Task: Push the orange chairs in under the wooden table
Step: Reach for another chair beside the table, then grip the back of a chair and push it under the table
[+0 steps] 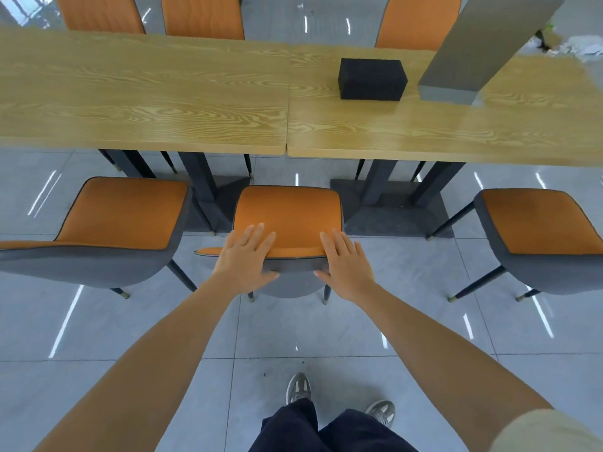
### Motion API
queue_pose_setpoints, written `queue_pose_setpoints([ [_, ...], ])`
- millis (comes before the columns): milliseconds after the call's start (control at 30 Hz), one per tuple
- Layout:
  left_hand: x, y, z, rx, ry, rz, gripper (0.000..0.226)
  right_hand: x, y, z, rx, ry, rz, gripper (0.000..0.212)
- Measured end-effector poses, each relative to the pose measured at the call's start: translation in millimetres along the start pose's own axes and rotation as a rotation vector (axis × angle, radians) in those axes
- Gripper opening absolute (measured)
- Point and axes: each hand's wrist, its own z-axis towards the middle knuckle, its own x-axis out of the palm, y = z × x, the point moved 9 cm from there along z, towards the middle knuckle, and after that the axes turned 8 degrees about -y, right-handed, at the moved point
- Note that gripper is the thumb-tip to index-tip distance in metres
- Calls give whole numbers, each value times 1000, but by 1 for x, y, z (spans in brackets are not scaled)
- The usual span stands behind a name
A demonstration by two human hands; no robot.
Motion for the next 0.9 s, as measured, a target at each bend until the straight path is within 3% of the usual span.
queue_pose_setpoints([
  [400,-40,-174,76,240,-105,33,73,-43,-138,-57,320,-40,-27,77],
  [900,-83,-531,166,598,-272,36,73,-123,-443,-229,715,-175,-16,82],
])
